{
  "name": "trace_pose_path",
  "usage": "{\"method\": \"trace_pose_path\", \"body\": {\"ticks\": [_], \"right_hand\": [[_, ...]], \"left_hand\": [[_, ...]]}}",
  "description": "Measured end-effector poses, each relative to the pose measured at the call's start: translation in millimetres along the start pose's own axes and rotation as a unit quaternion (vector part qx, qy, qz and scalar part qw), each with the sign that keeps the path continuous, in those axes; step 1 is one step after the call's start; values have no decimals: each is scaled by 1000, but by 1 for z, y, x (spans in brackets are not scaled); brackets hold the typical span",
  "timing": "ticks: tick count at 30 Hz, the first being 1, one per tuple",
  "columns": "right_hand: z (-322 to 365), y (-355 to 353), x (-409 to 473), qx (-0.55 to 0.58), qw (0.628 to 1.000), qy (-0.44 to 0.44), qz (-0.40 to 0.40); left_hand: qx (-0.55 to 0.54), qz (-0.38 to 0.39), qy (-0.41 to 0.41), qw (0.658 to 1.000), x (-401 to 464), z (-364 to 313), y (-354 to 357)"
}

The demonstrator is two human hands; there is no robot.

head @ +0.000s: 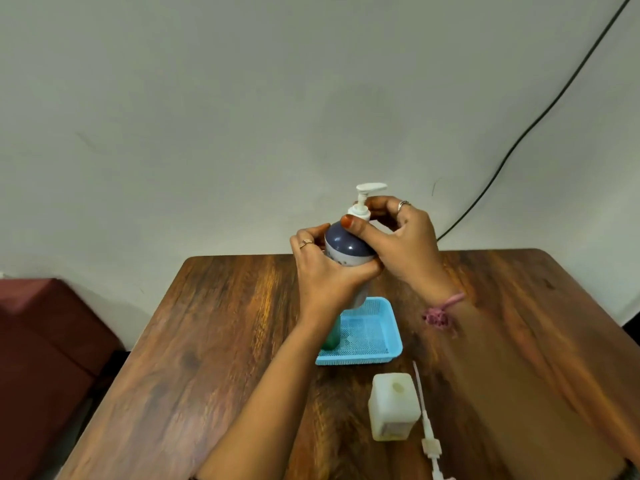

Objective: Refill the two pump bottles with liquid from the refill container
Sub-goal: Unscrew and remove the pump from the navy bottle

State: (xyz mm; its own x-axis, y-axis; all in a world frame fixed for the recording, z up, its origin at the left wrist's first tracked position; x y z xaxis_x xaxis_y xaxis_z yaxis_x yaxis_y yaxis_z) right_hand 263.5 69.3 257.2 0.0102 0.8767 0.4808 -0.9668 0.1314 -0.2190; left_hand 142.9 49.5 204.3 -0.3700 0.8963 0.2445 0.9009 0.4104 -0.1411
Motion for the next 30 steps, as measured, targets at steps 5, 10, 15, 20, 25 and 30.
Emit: {"method": "trace_pose_path", "body": {"ticks": [5,10,15,20,25,30], "right_hand": [[17,-8,16,-21,998,-59,25],[24,-17,25,-21,996,-79,40],[23,-27,34,29,992,-73,95],[25,-40,39,194,965,-36,174],[31,-46,39,-42,990,-97,94],[36,-55,46,50,991,-43,113]], "left_hand": [[-25,0,-9,1000,11,-14,6],[-40,23,-24,999,15,-25,12],[-89,69,-36,993,13,-32,17],[-76,54,-1,996,13,-45,18],[-62,35,-4,997,12,-50,30],[-63,24,-5,998,9,-51,36]]}}
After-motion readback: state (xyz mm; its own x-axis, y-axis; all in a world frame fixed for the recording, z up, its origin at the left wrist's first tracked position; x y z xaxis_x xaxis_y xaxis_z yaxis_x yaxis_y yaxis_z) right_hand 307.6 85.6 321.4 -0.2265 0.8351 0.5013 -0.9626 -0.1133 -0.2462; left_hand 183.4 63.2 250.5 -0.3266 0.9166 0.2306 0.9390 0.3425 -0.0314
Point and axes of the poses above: each hand's wrist, its own x-axis towards the middle knuckle, its own y-axis out of the palm, z = x × y, the point moved 4 cm from there along x, towards the middle knuckle, and after that the axes turned 6 degrees about -y, right-handed, at the moved point
